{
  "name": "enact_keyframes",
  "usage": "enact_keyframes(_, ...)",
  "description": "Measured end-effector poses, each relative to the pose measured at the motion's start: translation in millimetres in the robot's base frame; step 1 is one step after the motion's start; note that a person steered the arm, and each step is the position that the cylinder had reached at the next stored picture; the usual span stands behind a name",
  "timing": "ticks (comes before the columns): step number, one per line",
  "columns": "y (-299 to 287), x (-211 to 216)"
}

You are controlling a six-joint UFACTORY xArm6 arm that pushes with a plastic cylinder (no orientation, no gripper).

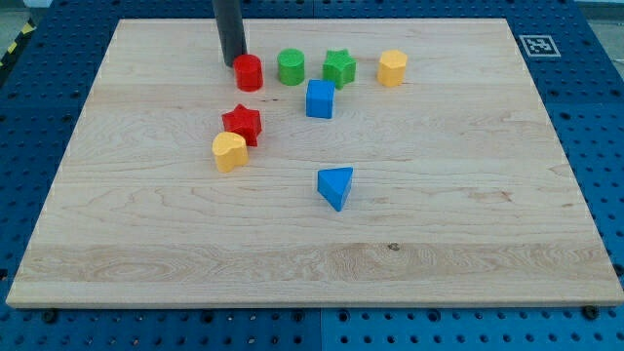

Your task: Slightly touch on the top of the red circle

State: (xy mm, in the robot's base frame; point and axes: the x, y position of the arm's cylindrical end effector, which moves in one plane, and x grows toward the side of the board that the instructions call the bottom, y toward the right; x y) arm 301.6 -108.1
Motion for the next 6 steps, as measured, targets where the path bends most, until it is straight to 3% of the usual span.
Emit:
enact_keyframes(2,9.9,66.2)
enact_keyframes(3,-6.2,39.2)
enact_keyframes(4,30.8,25.4)
enact_keyframes(5,85.7,40.4)
enact_keyframes(6,83.4,52.9)
